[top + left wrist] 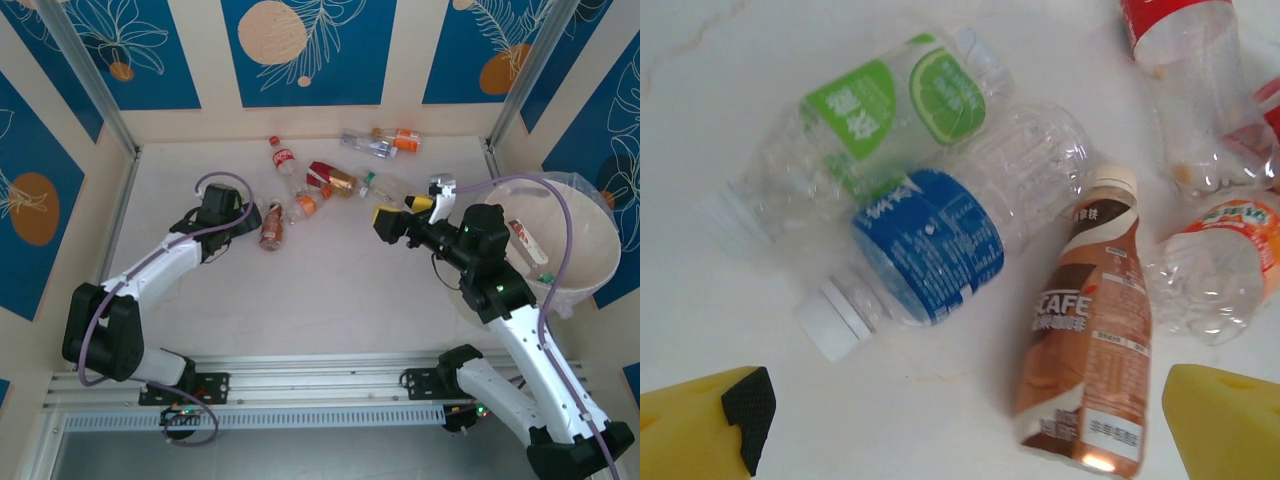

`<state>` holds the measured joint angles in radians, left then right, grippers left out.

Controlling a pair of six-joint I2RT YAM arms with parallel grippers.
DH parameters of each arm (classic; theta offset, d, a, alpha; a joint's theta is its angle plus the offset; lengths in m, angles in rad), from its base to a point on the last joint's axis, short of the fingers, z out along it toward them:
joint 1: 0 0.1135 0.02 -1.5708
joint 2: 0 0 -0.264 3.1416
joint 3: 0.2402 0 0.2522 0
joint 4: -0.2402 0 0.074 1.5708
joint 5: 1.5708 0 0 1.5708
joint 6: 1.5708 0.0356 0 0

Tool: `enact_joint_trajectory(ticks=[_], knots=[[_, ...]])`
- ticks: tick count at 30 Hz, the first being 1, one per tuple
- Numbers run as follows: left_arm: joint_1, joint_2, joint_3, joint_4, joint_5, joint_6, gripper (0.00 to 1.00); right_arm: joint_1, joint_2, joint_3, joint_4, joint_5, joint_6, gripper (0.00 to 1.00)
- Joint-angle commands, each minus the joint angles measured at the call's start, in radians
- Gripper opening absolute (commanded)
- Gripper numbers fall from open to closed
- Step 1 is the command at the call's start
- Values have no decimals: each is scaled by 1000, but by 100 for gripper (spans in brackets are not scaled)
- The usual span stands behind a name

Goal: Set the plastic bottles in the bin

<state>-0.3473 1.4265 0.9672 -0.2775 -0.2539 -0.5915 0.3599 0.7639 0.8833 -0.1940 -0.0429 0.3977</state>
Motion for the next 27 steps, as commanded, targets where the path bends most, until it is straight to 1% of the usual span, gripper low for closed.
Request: enact_joint_trajectory(ticks=[1,2,4,6,8,9,11,13,16,20,25,27], knots=[[34,32,49,-6,-62,254,100,14,1,-6,87,100,-48,99],[51,43,60,-13,-65,274,100,13,3,-2,88,103,-53,99],[104,76,84,-18,-19,344,100,13,8,1,83,103,-59,99],[152,118,120,-44,-4,394,100,14,8,4,75,108,-64,99],[210,171,181,-119,4,391,98,14,6,8,59,116,-70,99],[238,198,212,-156,47,397,96,14,5,12,48,124,-73,99],[268,237,250,-175,128,429,93,15,5,17,28,138,-80,99],[277,279,278,-177,162,466,92,14,4,19,15,156,-83,99],[286,354,345,-206,166,483,87,15,3,22,6,165,-80,99],[288,434,426,-244,204,493,84,17,3,26,-7,168,-77,99],[289,491,446,-217,268,520,84,19,-3,26,-33,193,-78,100],[289,521,465,-231,313,537,83,18,-5,30,-39,199,-77,99]])
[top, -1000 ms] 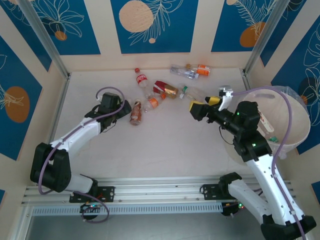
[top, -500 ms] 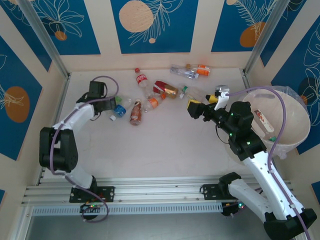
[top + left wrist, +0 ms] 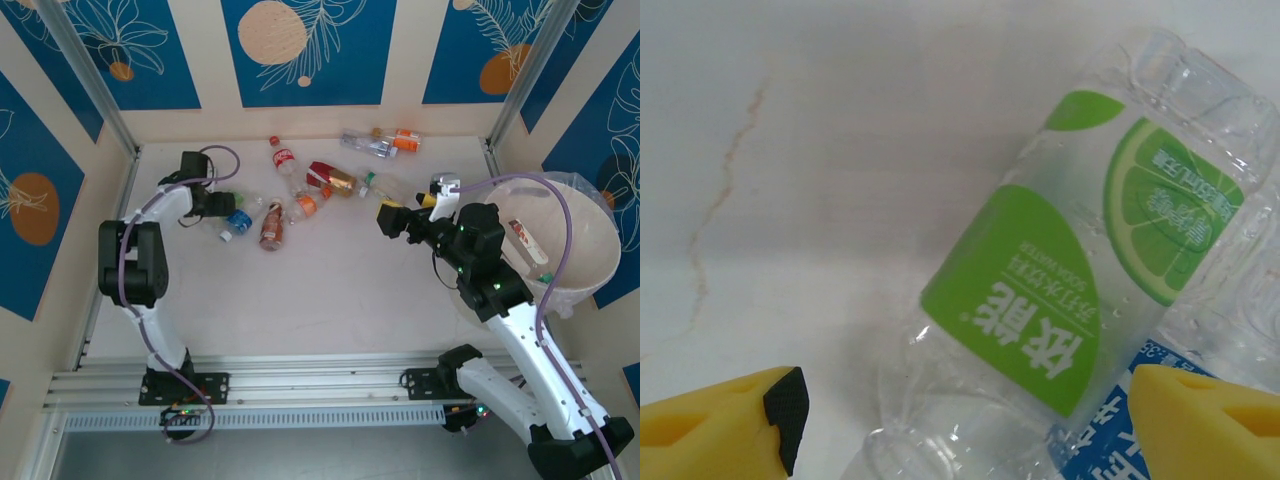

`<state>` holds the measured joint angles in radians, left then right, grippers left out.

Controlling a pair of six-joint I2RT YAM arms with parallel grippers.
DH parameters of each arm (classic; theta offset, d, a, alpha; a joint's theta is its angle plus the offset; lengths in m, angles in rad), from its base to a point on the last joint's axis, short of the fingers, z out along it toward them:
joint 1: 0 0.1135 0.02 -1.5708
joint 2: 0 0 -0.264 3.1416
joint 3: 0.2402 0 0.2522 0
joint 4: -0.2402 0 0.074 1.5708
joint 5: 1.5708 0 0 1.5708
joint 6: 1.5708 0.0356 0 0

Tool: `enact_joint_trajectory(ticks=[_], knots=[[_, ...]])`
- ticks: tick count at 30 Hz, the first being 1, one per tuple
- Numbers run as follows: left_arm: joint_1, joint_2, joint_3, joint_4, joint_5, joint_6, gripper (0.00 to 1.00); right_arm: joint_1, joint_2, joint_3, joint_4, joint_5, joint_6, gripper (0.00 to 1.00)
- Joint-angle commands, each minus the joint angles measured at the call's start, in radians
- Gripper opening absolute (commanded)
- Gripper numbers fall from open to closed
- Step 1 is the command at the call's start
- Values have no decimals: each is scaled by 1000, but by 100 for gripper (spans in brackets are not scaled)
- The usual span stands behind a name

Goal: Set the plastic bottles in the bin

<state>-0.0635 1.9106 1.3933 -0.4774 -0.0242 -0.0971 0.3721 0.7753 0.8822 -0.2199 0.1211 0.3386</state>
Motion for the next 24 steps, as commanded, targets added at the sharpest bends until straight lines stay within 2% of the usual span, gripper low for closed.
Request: enact_joint_trajectory(ticks=[1,3,11,14,20,24], knots=[[4,49,45,-38,106,49,83,6,-16,34,-20,35,-19,99],[4,64,45,-40,121,56,83,7,-17,41,-30,43,-21,99],[3,80,7,-7,63,56,82,5,-21,37,-47,55,-15,99],[4,78,-14,13,55,57,79,6,-18,38,-51,55,-19,99],[4,51,-52,47,73,54,66,5,-5,39,-50,55,-9,99],[4,-3,-81,61,45,32,54,6,3,44,-52,52,-9,99]])
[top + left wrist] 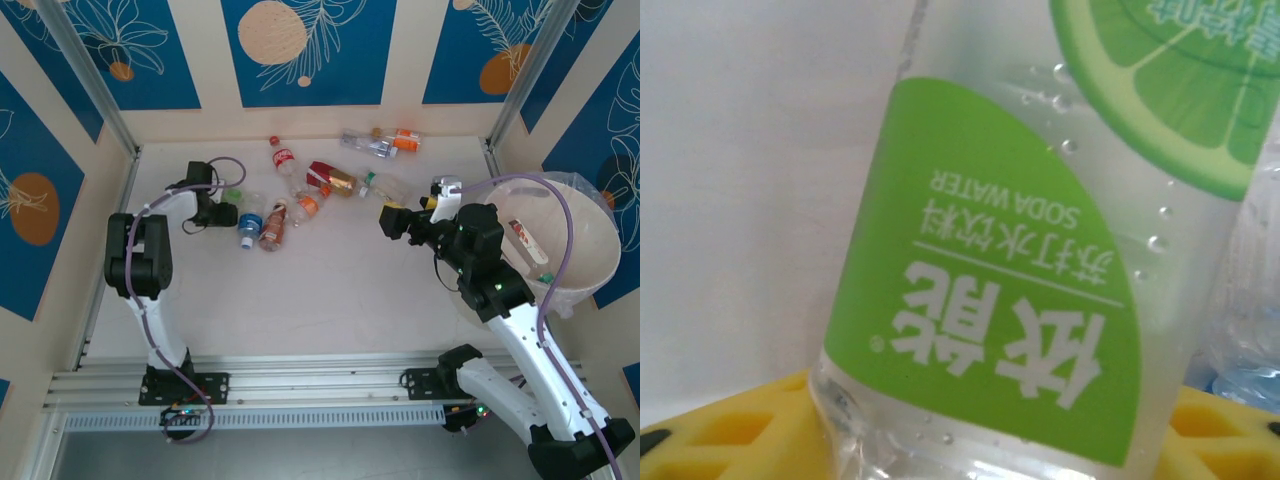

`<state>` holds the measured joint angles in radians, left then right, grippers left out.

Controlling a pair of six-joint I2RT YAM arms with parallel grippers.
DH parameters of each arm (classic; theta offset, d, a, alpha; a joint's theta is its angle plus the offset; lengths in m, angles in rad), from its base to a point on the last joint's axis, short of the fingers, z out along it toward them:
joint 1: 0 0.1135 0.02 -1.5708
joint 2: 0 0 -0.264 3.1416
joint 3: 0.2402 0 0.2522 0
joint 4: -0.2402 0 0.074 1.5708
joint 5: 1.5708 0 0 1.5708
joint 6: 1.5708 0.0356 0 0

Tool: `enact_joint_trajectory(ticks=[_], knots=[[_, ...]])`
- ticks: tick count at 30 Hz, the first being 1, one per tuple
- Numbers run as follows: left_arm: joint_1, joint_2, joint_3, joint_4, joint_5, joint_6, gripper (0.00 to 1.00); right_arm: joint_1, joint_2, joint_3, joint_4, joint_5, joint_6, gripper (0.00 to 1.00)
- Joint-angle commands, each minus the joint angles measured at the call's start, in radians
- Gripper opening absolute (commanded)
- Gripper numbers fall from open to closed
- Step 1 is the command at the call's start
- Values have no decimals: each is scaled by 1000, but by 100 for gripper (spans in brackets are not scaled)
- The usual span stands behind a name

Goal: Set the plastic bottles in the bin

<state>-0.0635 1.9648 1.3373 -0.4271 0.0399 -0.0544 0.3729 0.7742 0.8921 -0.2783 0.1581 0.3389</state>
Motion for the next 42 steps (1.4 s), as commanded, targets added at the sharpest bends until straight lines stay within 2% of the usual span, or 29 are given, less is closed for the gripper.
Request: enact_joint_trajectory(ticks=[1,6,9,10,12,17,25,30,33,38,42], knots=[[4,-71,-29,9,-26,-19,51,5,4,36,7,15,-9,99],[2,-173,-92,48,-5,-69,38,5,12,36,11,17,-9,99],[0,-239,-125,63,13,-103,27,5,20,37,17,14,-7,99],[-4,-263,-135,68,23,-113,21,6,23,38,20,9,-6,99],[-15,-317,-154,78,50,-136,1,7,31,39,31,-13,-4,99],[-77,-472,-225,165,155,-199,0,9,57,26,81,-67,30,99],[-203,-643,-370,485,488,-286,0,15,121,16,159,-159,139,99],[-298,-657,-374,584,644,-308,0,20,172,10,223,-280,209,99],[-346,-655,-371,624,672,-324,0,19,185,7,271,-350,245,99],[-375,-630,-373,746,753,-409,0,19,190,-20,440,-531,287,99],[-382,-598,-363,820,818,-479,0,24,194,-9,431,-542,280,99]])
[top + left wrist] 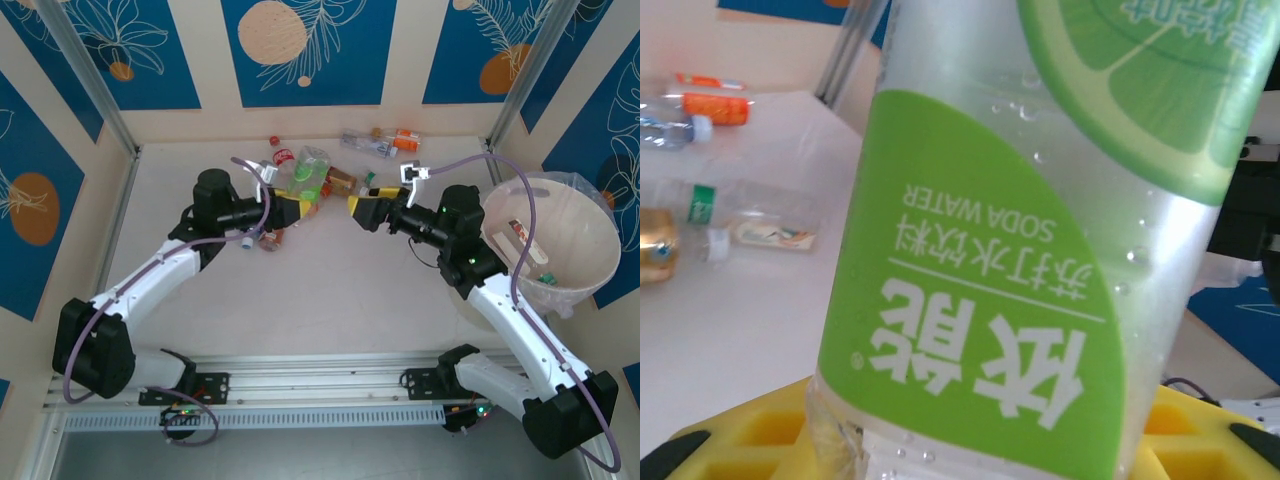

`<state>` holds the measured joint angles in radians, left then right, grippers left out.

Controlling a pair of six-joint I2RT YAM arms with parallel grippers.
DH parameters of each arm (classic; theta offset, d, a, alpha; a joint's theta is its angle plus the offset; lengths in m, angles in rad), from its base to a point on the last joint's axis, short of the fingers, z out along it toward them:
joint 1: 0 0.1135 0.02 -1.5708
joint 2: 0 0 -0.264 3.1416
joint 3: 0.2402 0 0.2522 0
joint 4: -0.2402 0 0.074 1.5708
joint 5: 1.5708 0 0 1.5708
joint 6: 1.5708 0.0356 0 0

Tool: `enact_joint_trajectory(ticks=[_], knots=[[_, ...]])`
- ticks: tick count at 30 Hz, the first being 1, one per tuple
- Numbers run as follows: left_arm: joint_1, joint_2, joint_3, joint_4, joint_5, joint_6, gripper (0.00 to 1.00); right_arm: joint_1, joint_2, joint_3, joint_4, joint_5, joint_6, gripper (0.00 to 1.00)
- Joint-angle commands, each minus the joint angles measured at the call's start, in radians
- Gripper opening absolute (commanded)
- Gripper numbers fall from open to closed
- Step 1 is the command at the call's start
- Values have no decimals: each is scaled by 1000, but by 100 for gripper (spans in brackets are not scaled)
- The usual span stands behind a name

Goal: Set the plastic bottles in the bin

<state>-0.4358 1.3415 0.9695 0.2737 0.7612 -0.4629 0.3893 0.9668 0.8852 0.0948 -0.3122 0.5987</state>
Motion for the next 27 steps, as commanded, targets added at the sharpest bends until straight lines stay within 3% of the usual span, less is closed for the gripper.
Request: enact_joint_trajectory(ticks=[1,12,22,24,27], knots=[[-13,31,7,132,113,-80,0,8,4,-3,58,-74,18,99],[-114,74,84,117,324,-62,0,55,80,41,111,-53,-9,99],[-168,108,130,94,421,-43,0,63,96,14,282,-188,-34,100],[-171,106,131,93,429,-36,0,63,96,18,283,-192,-42,97],[-174,103,136,62,424,-6,0,63,95,20,278,-189,-48,85]])
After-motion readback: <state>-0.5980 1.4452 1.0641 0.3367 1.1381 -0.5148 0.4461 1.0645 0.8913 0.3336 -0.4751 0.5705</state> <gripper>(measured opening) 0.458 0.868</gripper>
